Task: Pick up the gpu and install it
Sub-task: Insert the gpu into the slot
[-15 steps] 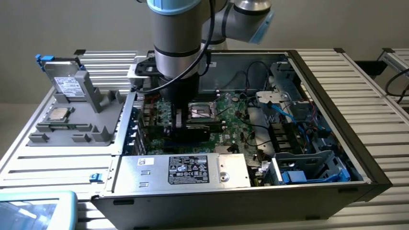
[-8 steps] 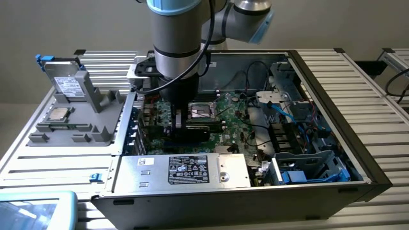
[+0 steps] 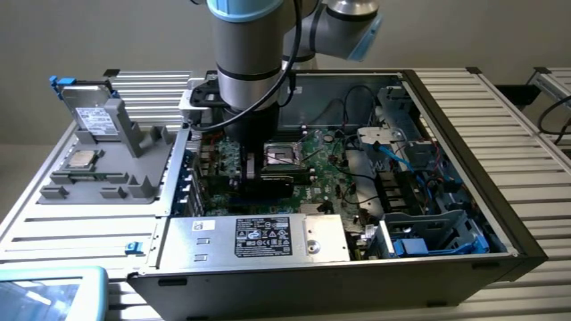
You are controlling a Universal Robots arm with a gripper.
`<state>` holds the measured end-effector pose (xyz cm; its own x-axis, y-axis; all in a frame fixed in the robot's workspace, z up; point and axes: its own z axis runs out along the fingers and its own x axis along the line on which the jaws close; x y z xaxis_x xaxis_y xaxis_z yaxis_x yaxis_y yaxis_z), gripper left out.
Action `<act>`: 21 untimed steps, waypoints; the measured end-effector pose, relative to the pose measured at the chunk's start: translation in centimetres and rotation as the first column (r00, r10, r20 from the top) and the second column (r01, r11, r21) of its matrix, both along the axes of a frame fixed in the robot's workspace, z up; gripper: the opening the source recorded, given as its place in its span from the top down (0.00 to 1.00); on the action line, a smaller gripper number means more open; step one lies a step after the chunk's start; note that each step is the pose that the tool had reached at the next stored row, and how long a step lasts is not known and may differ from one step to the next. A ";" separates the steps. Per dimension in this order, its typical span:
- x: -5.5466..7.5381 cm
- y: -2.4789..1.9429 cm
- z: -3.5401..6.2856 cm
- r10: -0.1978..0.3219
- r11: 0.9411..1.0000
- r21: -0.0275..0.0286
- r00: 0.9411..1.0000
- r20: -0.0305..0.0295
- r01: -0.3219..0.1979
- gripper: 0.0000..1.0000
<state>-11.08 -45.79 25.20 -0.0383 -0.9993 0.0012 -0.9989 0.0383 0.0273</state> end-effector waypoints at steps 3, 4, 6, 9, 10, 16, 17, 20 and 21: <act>0.0 -0.02 -0.01 0.000 1.000 0.000 1.000 0.000 0.000 0.73; 0.0 -0.04 -0.01 0.000 1.000 0.000 1.000 0.000 0.000 0.73; 0.0 -0.08 -0.01 0.000 1.000 0.000 1.000 0.000 0.000 0.73; -0.1 -0.09 -0.01 0.000 1.000 0.000 1.000 0.000 0.000 0.73; -0.1 -0.10 -0.01 0.000 1.000 0.000 1.000 -0.001 0.000 0.73; -0.1 -0.12 0.08 0.000 1.000 0.001 1.000 -0.013 0.000 0.73; 0.0 -0.16 0.10 0.000 1.000 0.001 1.000 -0.015 0.000 0.73; 0.0 -0.27 0.17 0.000 1.000 0.000 1.000 -0.020 0.000 0.73; 0.1 -0.28 0.18 0.000 1.000 0.000 1.000 -0.021 0.000 0.73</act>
<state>-11.03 -46.06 25.38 -0.0383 -0.9993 0.0017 -0.9981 0.0383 0.0479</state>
